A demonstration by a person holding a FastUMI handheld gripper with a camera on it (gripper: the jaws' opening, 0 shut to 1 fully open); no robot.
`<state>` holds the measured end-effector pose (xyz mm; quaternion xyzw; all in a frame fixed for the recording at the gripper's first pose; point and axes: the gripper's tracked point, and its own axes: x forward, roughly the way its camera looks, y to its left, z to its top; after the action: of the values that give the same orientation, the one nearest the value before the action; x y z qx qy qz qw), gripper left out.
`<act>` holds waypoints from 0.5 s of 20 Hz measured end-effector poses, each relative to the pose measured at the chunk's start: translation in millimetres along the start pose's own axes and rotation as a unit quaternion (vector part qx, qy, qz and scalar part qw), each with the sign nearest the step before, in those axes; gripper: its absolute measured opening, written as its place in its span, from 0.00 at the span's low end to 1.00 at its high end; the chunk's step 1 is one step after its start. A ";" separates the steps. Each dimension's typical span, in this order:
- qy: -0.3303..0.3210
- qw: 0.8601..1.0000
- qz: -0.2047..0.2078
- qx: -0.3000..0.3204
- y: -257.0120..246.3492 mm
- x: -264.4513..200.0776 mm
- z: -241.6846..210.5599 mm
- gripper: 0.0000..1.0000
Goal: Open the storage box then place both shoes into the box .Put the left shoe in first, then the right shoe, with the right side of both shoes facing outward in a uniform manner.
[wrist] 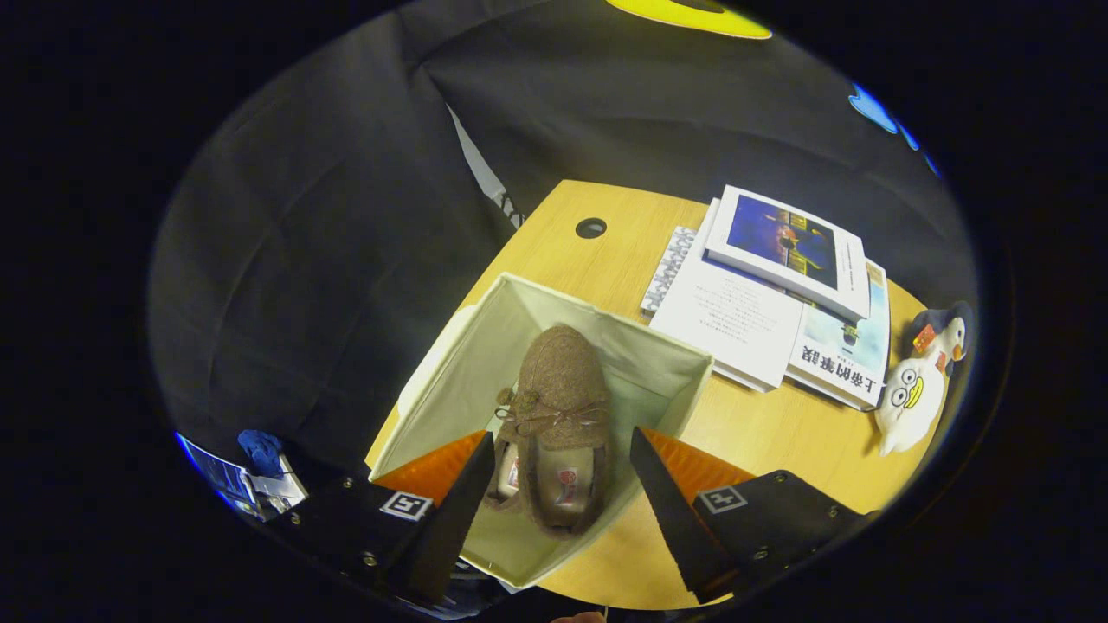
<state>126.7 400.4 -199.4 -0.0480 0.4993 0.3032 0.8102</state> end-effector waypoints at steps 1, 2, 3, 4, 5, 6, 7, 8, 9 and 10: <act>-0.016 1.000 -0.001 -0.004 -4.0 -10.2 4.5 0.96; -0.037 0.999 -0.003 -0.008 -7.8 -20.8 8.4 0.96; -0.061 0.998 -0.008 -0.012 -13.7 -32.6 14.7 0.96; -0.089 0.996 -0.019 -0.017 -21.4 -45.1 21.1 0.96; -0.123 0.992 -0.032 -0.017 -30.3 -58.7 29.0 0.97; -0.158 0.987 -0.040 -0.013 -35.6 -74.3 34.4 0.98; -0.192 0.980 -0.047 -0.007 -41.6 -92.3 41.0 0.98; -0.223 0.973 -0.057 -0.002 -49.7 -110.4 45.2 0.98; -0.254 0.965 -0.067 0.001 -59.5 -129.9 50.4 0.98; -0.287 0.955 -0.080 0.001 -68.6 -150.6 53.5 0.98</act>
<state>157.5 298.3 -62.0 0.0020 0.2410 0.2376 0.9410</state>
